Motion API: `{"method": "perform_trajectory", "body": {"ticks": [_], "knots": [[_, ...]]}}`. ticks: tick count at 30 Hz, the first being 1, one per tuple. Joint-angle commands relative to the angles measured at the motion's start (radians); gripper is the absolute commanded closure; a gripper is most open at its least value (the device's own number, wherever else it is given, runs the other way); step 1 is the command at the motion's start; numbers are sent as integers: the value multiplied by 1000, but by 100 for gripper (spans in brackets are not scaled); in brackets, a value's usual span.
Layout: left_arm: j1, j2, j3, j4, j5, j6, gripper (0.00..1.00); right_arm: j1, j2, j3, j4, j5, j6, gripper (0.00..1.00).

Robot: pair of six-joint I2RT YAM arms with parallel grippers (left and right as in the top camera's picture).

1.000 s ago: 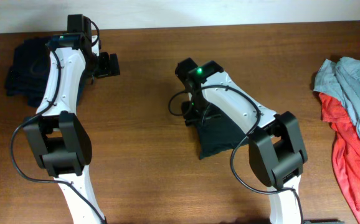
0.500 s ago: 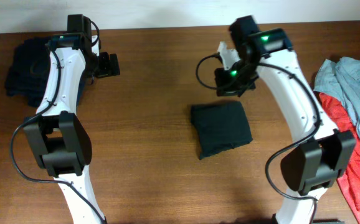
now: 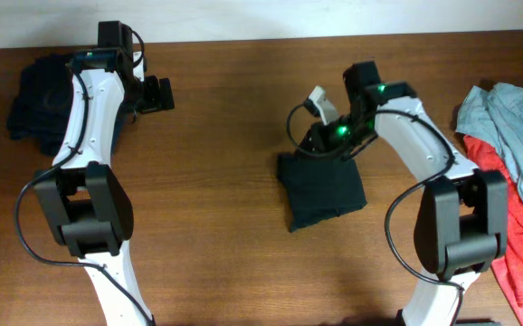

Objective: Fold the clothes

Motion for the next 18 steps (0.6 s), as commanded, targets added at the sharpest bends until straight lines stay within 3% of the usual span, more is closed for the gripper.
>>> {"method": "perform_trajectory", "body": {"ticks": [1, 12, 18], "knots": [[1, -16, 0, -1, 8, -12, 1, 1, 5, -72, 56, -93, -25, 96], [1, -16, 0, -1, 8, -12, 1, 1, 6, -206, 316, -84, 18, 96], [1, -16, 0, -1, 8, -12, 1, 1, 18, -244, 367, -76, 37, 96]]}}
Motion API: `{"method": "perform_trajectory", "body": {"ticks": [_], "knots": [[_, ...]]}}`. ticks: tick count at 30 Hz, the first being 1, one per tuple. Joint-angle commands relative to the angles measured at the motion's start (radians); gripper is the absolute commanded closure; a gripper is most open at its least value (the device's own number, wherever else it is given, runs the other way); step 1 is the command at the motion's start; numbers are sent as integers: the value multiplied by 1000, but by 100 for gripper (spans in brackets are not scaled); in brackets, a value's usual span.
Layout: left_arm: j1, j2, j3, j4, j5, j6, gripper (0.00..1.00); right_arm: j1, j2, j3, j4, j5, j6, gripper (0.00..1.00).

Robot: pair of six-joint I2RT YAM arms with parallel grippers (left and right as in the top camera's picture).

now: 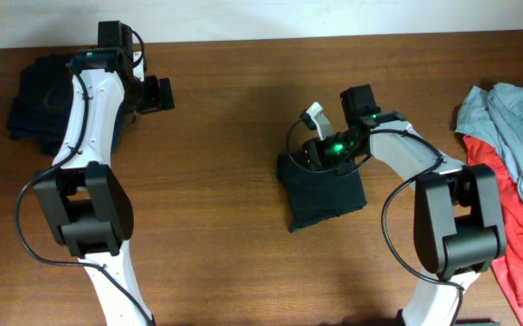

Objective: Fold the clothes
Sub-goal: 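Release and lift the right gripper off the folded bundle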

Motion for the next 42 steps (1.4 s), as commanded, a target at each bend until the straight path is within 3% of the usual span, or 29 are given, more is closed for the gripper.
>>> {"method": "perform_trajectory", "body": {"ticks": [1, 12, 16, 25, 33, 42], "knots": [[1, -16, 0, -1, 8, -12, 1, 1, 19, -19, 19, -2, 16, 96], [1, -16, 0, -1, 8, -12, 1, 6, 106, -43, 162, 53, 26, 96], [1, -16, 0, -1, 8, -12, 1, 6, 141, -43, 221, 51, 110, 96], [1, -16, 0, -1, 8, -12, 1, 5, 79, -3, 224, -72, 111, 96], [1, -16, 0, -1, 8, -12, 1, 5, -104, 35, 72, -87, 103, 96], [1, -16, 0, -1, 8, -12, 1, 11, -111, 0, -202, -83, 6, 96]]}}
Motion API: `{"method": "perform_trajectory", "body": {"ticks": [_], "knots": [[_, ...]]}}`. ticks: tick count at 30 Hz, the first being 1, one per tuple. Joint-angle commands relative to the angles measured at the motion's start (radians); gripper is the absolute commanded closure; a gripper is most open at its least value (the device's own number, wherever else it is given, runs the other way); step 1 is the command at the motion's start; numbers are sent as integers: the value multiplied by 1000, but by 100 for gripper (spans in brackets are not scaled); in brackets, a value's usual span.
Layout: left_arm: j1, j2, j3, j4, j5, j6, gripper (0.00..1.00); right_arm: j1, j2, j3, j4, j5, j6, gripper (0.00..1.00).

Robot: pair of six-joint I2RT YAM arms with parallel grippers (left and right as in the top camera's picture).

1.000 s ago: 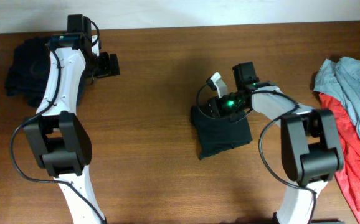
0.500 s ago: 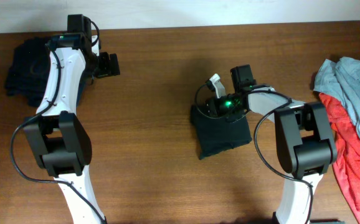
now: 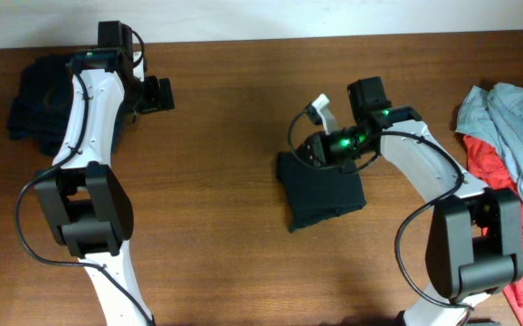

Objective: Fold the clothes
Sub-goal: 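Release and lift the right gripper off the folded bundle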

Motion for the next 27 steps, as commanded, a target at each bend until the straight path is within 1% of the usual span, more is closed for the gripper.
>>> {"method": "perform_trajectory", "body": {"ticks": [1, 13, 16, 19, 22, 27], "knots": [[1, -16, 0, -1, 8, -12, 1, 11, 15, -47, -20, -13, -70, 96], [1, -16, 0, -1, 8, -12, 1, 10, 17, -301, 123, -13, -59, 96], [1, -16, 0, -1, 8, -12, 1, 9, 17, -347, 211, 0, 21, 95], [1, -16, 0, -1, 8, -12, 1, 10, 17, -365, 277, 48, 147, 95], [1, -16, 0, -1, 8, -12, 1, 10, 17, -365, 282, 113, 232, 95], [1, -16, 0, -1, 8, -12, 1, 10, 17, -365, 248, 175, 301, 95]]}}
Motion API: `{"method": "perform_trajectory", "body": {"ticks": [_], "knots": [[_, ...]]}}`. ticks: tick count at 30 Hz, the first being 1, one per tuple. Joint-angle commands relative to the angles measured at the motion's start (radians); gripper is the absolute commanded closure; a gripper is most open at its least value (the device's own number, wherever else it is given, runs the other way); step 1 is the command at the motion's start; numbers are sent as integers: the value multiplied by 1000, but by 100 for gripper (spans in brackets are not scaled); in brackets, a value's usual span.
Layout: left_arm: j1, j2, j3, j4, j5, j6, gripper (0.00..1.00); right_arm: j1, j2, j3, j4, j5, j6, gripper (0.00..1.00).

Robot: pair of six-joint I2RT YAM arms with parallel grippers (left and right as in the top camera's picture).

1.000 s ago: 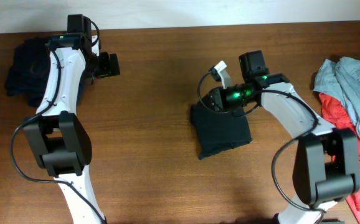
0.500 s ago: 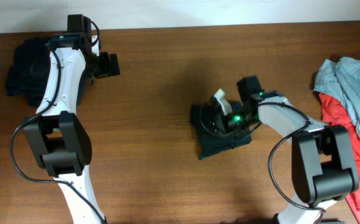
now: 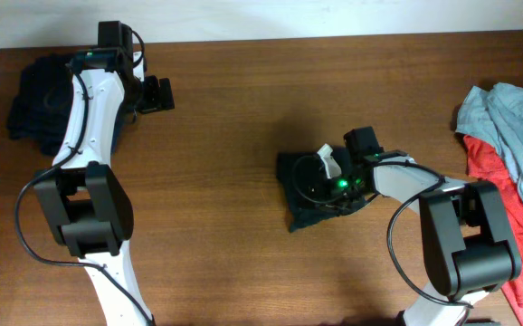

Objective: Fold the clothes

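Observation:
A folded dark garment (image 3: 302,186) lies on the brown table (image 3: 243,244) right of the middle. My right gripper (image 3: 320,186) is down over that garment, its arm covering the garment's right half; whether its fingers are open or shut on cloth is hidden. My left gripper (image 3: 160,93) hangs at the far left of the table, close to a dark pile of clothes (image 3: 37,95), and looks shut with nothing in it.
A heap of unfolded clothes, grey-blue (image 3: 506,118) on red (image 3: 519,235), lies at the right edge. The dark pile fills the far left corner. A pale wall strip runs along the table's far edge.
My right gripper has come down from the garment's far edge to rest over its middle. The garment and the left arm have not moved.
My right gripper stood at the folded garment's far edge, shifted slightly left along it, then back a little. Now it is lower, over the garment's middle. The garment kept its shape and place, and the left arm stayed still by the dark pile.

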Motion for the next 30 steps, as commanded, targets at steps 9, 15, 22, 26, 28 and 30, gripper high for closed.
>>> {"method": "perform_trajectory", "body": {"ticks": [9, 15, 22, 26, 28, 30], "knots": [[1, -16, 0, -1, 8, -12, 1, -1, 60, -6, -10, 50, 99, 95], [1, -16, 0, -1, 8, -12, 1, -25, 52, 16, 19, -167, 72, 96], [1, -16, 0, -1, 8, -12, 1, -78, -31, 132, -40, -275, -1, 96], [1, -16, 0, -1, 8, -12, 1, -150, -61, 173, -104, -166, -45, 96], [1, -16, 0, -1, 8, -12, 1, -196, -60, 172, -111, -75, -45, 96], [1, -16, 0, -1, 8, -12, 1, -231, -48, 172, -116, 2, -45, 96]]}}
